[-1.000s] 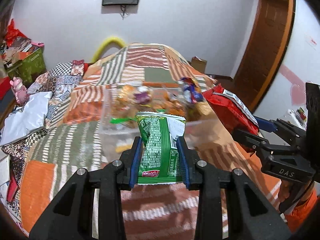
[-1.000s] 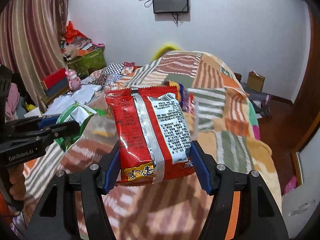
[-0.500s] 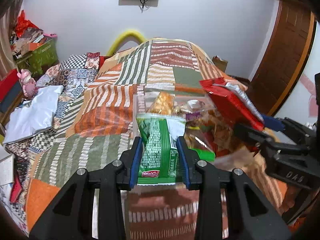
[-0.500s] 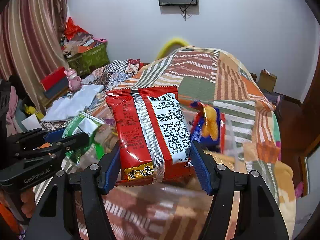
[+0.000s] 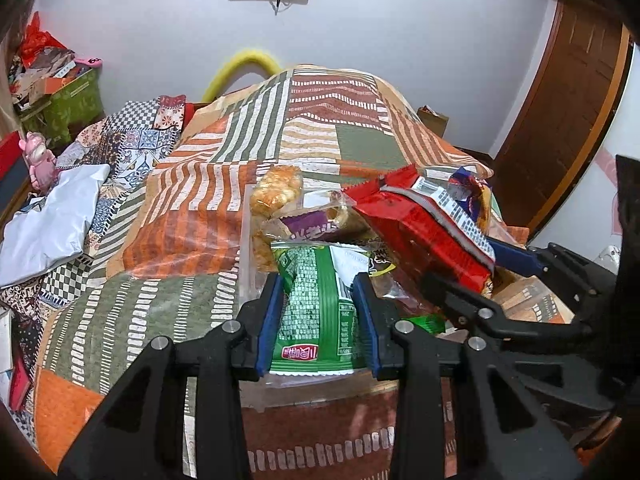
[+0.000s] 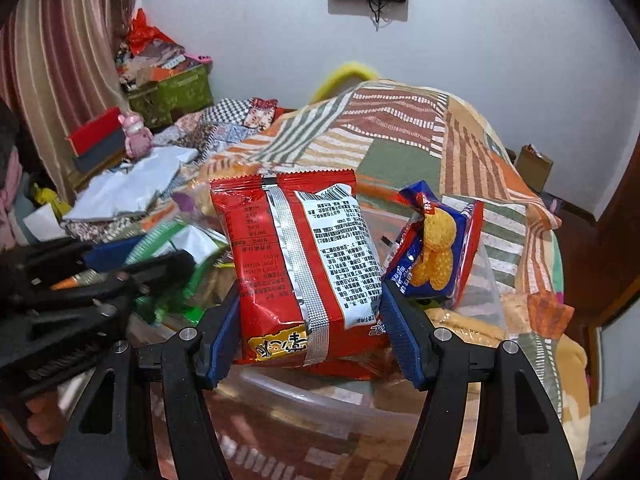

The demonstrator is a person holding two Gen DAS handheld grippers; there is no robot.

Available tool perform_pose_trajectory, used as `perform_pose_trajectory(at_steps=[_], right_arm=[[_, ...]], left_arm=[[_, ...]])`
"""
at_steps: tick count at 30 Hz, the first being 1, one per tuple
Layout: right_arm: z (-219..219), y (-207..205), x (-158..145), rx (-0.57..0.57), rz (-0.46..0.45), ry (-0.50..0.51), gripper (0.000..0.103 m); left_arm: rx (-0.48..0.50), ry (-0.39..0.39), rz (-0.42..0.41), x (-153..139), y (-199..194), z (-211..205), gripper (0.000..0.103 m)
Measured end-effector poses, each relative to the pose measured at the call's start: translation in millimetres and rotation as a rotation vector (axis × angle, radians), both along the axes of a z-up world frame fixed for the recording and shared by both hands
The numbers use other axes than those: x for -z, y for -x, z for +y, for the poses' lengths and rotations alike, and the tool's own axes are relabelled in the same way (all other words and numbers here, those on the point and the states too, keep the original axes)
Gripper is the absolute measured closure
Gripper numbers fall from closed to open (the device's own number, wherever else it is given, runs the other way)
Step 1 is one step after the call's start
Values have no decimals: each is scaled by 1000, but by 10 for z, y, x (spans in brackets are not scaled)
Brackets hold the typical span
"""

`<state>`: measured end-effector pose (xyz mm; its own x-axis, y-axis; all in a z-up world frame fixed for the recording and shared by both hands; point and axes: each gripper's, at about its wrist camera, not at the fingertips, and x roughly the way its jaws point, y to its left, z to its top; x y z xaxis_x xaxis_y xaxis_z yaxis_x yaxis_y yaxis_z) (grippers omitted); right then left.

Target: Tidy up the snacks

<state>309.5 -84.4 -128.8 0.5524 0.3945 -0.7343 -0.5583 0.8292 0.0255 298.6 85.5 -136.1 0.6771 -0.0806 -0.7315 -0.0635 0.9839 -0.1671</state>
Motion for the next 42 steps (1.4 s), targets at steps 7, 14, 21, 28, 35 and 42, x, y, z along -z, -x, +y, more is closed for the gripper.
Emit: perform_pose_trajectory(at_steps=[7, 14, 21, 28, 35, 42], right_arm=[[-46, 14, -51, -5, 20, 4, 36], [-191, 184, -243, -23, 17, -42, 36], [-461, 606, -717, -30, -91, -116, 36], [-771, 1014, -1132, -3, -171, -236, 30], [-985, 1379, -1338, 15, -247, -298, 17], [-1131, 1692, -1421, 34, -329, -323, 1]], left_arm=[[2, 0, -11, -52, 70, 21, 55], [16, -21, -77, -303, 334, -29, 54], [12, -45, -202, -751, 818, -118, 54], [-6, -56, -354, -1197, 1416, -212, 34], [-23, -91, -499, -1493, 2030, -363, 8], [-9, -148, -567, -1573, 2391, -509, 1]])
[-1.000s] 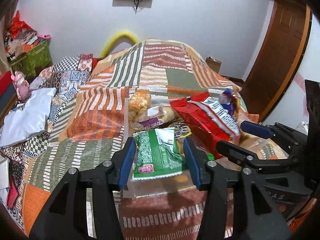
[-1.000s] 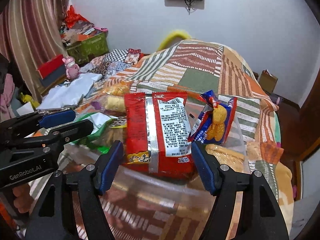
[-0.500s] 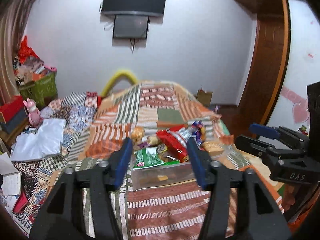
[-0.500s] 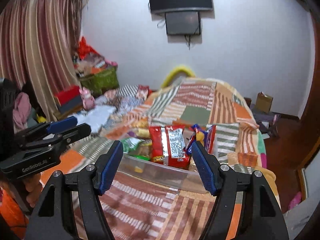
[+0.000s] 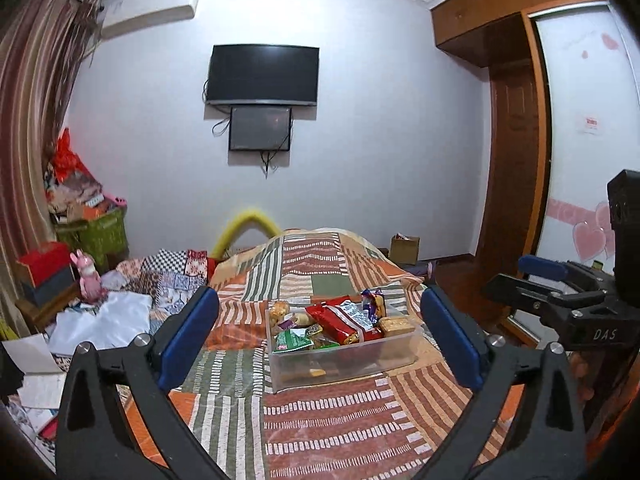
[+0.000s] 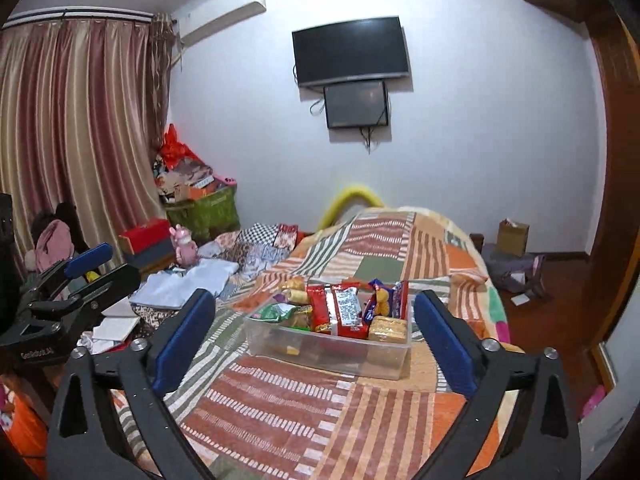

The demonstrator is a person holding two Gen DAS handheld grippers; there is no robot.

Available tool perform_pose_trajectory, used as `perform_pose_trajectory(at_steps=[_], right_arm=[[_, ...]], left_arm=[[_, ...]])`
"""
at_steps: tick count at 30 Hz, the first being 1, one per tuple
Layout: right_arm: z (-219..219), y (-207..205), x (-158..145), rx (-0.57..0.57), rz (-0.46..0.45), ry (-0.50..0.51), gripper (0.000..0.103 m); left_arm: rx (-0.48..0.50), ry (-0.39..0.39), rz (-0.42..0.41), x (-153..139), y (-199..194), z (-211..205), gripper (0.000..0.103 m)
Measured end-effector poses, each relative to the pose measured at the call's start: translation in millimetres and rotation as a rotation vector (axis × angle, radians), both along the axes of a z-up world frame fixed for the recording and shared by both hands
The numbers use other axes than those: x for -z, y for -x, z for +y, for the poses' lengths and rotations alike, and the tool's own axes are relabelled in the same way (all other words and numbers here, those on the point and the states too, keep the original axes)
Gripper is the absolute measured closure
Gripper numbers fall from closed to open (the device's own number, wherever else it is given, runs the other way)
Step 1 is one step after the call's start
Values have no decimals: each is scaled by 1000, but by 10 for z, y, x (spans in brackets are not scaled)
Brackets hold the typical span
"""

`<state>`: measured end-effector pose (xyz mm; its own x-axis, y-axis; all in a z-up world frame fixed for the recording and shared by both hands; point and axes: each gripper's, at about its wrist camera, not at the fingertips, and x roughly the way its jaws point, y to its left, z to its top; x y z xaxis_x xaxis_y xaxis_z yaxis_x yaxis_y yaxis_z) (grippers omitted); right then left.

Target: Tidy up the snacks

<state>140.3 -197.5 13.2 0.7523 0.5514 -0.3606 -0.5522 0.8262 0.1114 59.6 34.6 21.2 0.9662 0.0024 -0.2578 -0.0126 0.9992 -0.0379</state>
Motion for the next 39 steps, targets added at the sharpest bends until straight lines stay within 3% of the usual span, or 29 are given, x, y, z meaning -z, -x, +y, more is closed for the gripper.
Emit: perform_pose_trajectory(at_steps=[11, 39], right_arm=[[-95, 166, 50, 21, -30, -1, 0], [-101, 221, 125, 15, -8, 0, 0]], left_arm=[[30, -15, 0, 56, 152, -124, 0], [39, 30, 51, 195, 38, -79, 0]])
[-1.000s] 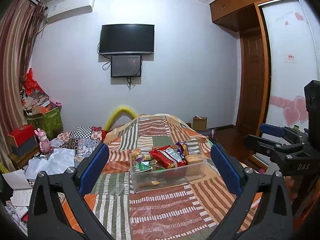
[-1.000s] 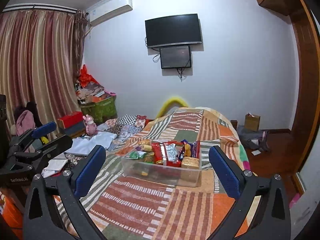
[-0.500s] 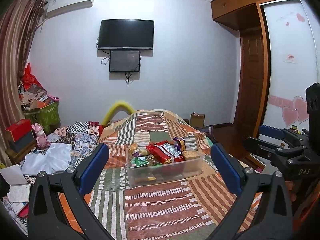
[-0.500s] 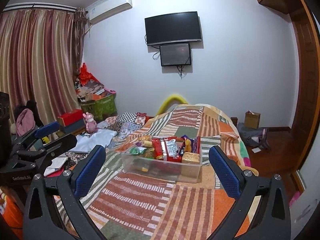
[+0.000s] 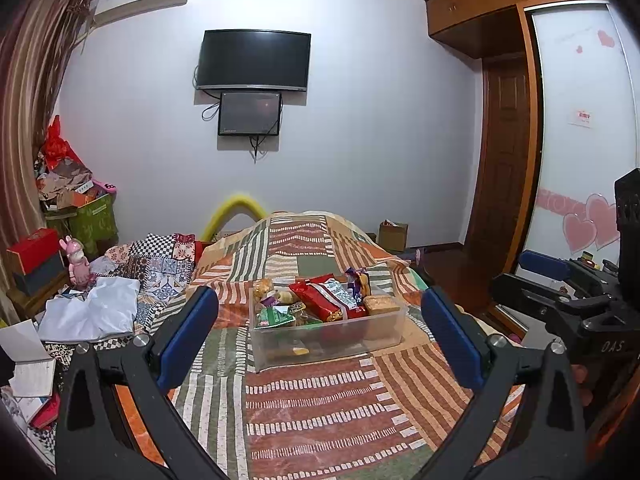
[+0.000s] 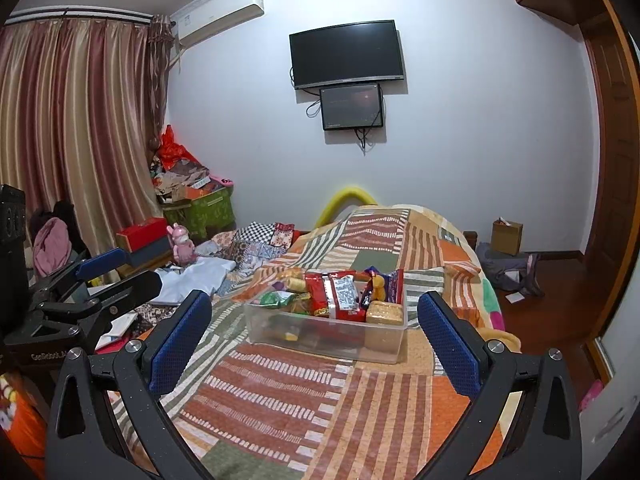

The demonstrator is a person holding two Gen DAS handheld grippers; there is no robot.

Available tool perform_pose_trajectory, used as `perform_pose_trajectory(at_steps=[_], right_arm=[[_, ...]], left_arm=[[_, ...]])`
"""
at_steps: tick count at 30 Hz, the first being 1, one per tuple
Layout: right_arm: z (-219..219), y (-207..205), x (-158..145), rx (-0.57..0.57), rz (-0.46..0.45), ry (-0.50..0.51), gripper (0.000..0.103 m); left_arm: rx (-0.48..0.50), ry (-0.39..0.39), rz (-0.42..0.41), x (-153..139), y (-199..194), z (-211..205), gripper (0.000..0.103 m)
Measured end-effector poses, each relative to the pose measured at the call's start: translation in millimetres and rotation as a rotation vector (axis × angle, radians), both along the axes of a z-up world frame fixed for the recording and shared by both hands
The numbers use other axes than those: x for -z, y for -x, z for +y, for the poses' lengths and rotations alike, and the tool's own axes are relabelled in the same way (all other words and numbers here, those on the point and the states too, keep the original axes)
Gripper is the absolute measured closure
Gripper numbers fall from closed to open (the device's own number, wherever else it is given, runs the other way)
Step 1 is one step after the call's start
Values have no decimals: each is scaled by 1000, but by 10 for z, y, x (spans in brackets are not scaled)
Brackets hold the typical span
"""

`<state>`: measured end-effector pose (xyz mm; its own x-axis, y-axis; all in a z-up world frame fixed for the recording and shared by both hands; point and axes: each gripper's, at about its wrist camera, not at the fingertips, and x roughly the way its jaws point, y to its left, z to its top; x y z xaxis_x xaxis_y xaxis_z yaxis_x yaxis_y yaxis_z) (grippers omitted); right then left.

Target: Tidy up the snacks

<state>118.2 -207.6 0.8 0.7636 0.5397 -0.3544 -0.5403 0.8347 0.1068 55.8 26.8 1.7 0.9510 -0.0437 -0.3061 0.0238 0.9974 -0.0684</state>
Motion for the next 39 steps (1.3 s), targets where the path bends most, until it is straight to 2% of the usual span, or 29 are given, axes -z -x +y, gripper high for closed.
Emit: perform_pose_trajectory(at_steps=[39], right_arm=[[-25, -11, -7, 18, -6, 7, 0]], left_arm=[[18, 13, -2, -2, 4, -26, 0]])
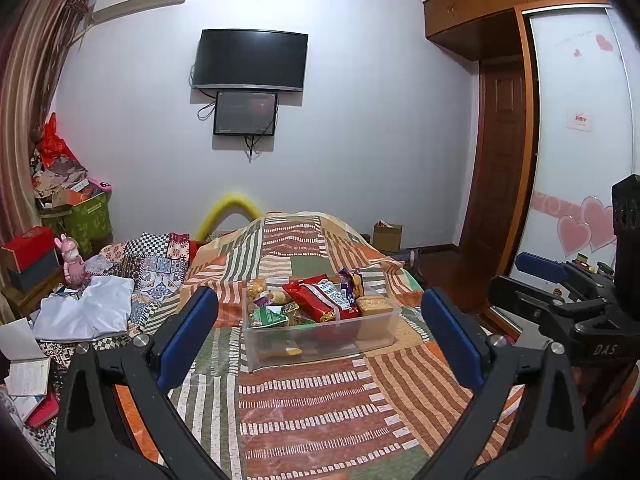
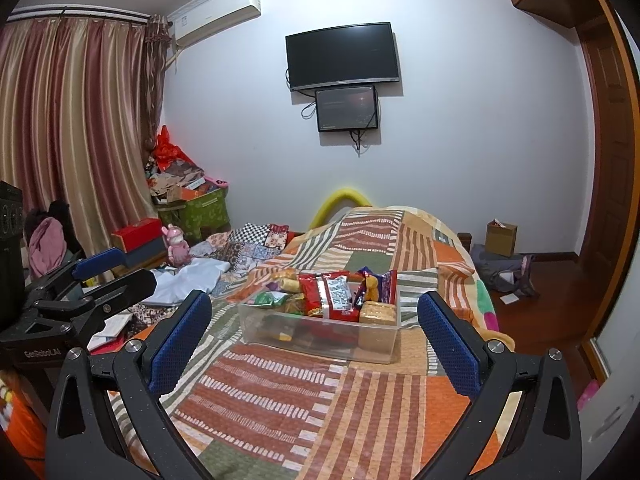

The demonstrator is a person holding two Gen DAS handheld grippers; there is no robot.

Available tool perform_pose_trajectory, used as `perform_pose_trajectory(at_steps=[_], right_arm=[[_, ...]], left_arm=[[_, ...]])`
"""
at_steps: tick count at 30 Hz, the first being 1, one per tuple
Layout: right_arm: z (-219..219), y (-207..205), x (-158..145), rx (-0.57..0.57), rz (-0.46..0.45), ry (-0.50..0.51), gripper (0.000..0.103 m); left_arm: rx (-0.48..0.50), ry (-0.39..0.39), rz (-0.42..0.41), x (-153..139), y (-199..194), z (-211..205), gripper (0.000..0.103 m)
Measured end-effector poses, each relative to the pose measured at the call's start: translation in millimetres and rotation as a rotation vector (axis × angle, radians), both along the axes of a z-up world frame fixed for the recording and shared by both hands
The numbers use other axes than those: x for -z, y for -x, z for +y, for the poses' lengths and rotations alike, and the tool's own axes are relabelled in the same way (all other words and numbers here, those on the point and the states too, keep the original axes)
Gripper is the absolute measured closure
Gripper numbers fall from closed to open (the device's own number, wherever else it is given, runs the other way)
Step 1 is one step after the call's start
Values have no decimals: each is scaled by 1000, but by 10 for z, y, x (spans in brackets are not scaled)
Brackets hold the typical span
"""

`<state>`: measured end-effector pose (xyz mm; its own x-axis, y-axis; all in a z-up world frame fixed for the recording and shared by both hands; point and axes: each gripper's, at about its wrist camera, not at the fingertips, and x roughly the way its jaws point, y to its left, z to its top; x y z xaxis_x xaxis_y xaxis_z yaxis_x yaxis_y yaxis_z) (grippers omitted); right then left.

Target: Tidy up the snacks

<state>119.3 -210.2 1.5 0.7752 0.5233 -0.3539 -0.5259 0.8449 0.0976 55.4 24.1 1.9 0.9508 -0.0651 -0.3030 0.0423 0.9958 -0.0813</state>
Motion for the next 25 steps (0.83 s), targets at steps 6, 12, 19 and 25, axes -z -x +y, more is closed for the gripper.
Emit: perform_pose_trajectory(at_steps=[6, 12, 19, 25], right_arm=[[3, 1, 9, 2, -2, -2, 0], [1, 0, 9, 1, -3, -2, 0], [-10, -3, 11, 1, 0, -4, 0], [-9, -8, 12, 2, 1, -5, 0]], left_arm=[[-3, 7, 1, 4, -10, 2, 0], [2, 13, 12, 2, -25, 22, 0], [-5, 31, 26, 12, -57, 59, 0], [2, 42, 43, 38, -87, 78, 0]])
